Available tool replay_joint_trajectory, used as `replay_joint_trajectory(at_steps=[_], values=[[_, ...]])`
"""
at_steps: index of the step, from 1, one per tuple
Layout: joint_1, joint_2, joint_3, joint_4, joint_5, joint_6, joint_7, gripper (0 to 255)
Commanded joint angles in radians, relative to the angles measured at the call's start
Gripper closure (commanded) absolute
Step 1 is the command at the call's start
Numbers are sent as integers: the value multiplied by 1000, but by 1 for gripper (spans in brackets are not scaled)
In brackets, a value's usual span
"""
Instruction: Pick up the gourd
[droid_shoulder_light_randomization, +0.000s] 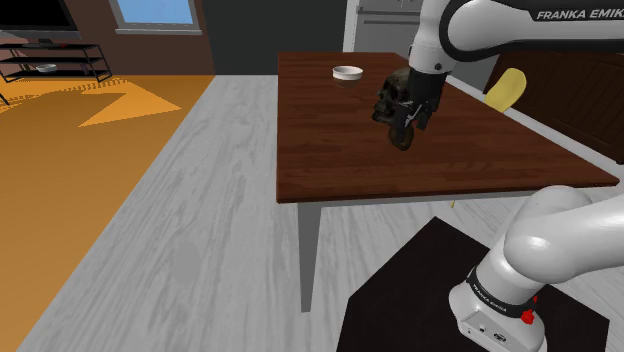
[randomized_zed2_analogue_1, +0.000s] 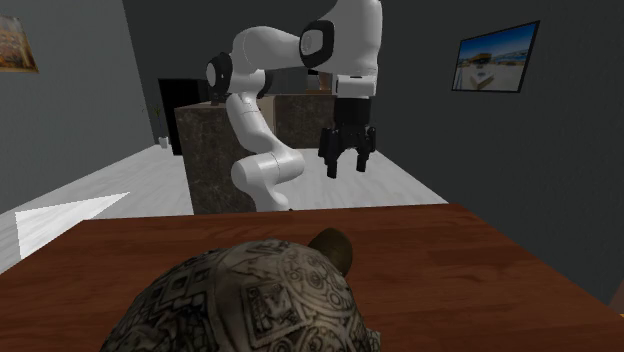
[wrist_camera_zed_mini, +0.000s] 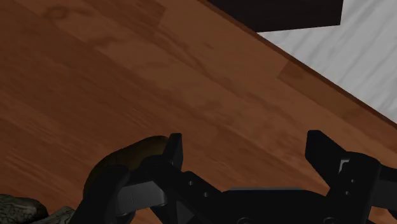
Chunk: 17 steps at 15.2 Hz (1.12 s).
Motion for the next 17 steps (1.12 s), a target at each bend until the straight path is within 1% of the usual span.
replay_joint_trajectory(at_steps=[1,5,9,13,17], values=[[0,0,0,0,0,0,0,0],[-75,169,19,89,-56,32,110,0],[-145,328,29,192,-118,38,224,0],[-204,478,28,306,-182,20,336,0],[-254,618,13,430,-243,-19,441,0]])
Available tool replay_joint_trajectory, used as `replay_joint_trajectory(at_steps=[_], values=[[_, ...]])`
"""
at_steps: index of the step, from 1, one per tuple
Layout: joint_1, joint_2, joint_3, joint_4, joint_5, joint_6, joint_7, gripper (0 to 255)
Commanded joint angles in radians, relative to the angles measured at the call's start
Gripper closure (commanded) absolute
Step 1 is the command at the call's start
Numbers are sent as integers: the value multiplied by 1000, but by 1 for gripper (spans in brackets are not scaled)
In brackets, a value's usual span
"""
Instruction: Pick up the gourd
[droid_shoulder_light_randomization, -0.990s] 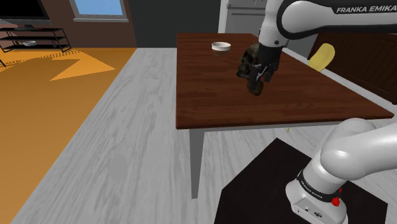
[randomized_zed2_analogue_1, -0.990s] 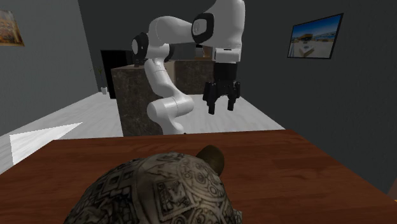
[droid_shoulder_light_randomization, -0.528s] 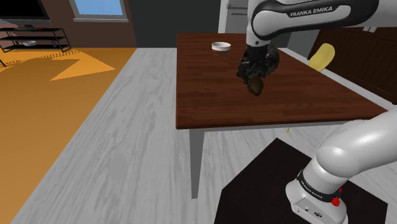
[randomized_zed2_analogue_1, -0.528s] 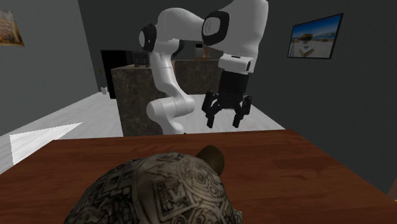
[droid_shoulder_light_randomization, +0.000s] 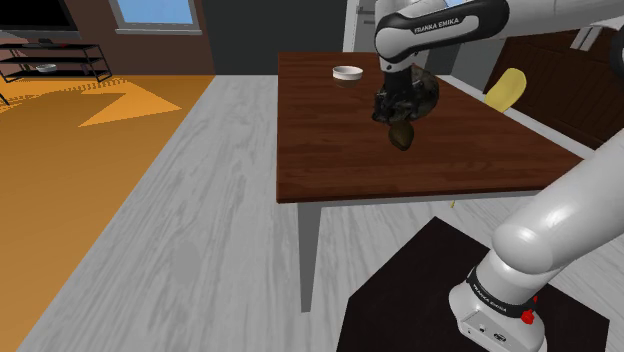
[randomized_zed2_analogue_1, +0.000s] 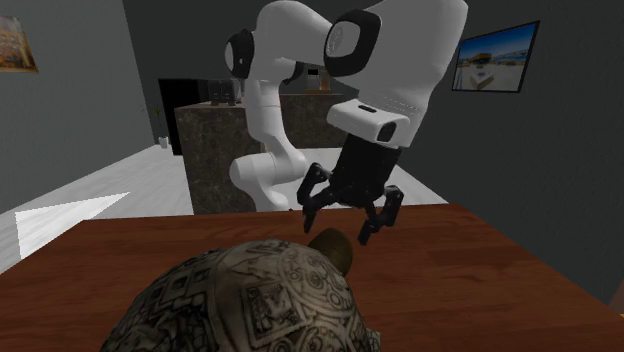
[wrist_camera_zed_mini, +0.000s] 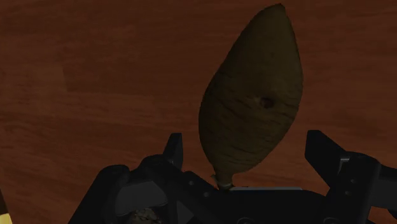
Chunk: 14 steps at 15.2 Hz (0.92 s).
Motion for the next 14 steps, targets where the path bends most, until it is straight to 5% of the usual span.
replay_joint_trajectory(at_steps=[1,11,12,14], values=[[-21,80,-6,76,-29,-26,59,0],[-25,104,-11,1,-39,66,93,0],[-25,104,-11,0,-39,66,93,255],[-25,104,-11,1,-39,66,93,255]])
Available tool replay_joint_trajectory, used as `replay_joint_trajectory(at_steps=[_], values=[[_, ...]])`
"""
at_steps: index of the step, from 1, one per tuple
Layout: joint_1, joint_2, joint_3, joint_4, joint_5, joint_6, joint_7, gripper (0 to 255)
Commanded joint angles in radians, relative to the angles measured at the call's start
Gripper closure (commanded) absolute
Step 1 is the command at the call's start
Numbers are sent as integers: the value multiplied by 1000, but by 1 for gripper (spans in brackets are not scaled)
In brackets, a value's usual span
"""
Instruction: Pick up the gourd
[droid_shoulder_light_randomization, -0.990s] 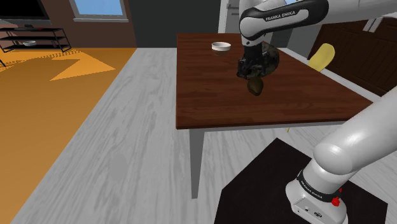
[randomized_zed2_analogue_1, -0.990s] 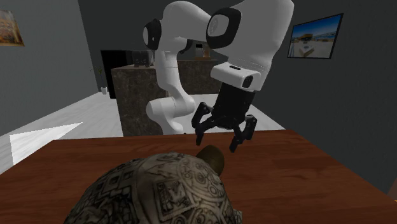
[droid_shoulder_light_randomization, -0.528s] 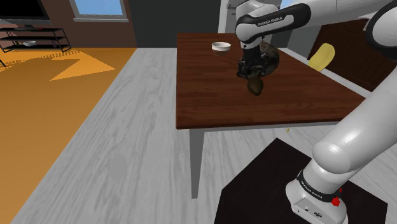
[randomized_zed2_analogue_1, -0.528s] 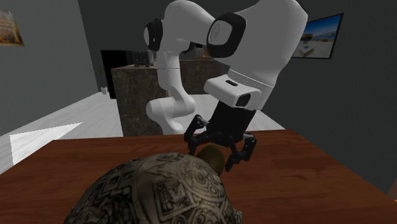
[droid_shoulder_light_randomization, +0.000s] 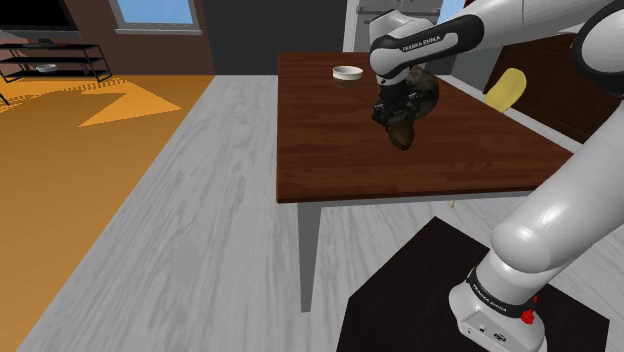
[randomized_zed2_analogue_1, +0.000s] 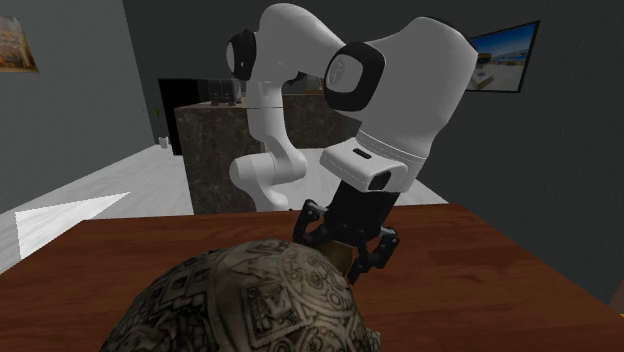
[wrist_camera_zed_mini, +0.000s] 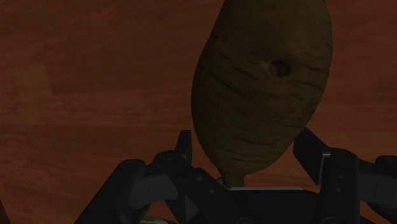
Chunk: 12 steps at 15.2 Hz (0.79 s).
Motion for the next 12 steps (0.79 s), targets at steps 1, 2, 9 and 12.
replay_joint_trajectory(at_steps=[1,2,9,12], values=[[0,1,0,-1,0,1,0,255],[0,1,0,-2,0,1,1,255],[0,-4,0,20,2,-25,-7,255],[1,-10,1,53,4,-62,-18,255]])
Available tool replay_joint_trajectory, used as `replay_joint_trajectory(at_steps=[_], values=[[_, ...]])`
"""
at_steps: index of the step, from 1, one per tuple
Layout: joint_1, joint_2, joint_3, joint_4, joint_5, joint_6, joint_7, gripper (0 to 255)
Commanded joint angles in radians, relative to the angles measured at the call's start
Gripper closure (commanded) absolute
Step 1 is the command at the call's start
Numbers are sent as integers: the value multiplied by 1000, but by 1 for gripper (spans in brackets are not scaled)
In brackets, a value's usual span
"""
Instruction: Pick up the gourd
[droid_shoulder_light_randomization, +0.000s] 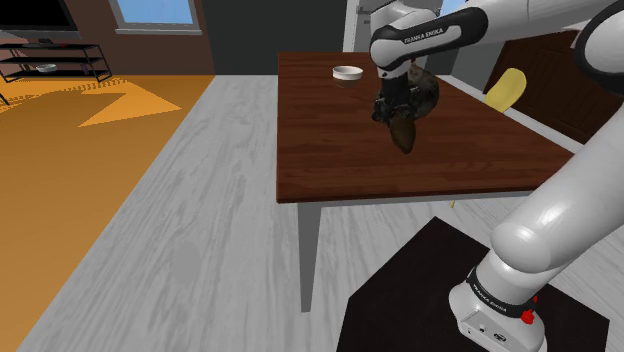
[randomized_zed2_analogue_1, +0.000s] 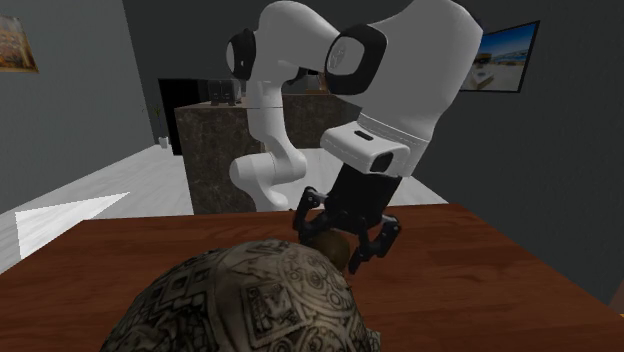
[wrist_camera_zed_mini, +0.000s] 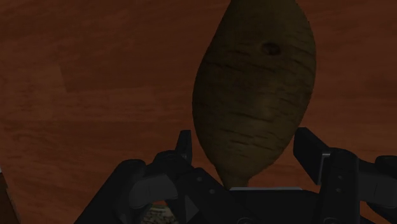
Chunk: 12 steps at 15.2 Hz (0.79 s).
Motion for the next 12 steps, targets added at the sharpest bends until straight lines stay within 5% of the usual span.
replay_joint_trajectory(at_steps=[1,12], values=[[0,-3,0,24,1,-26,-8,255],[2,-7,4,141,4,-143,-39,255]])
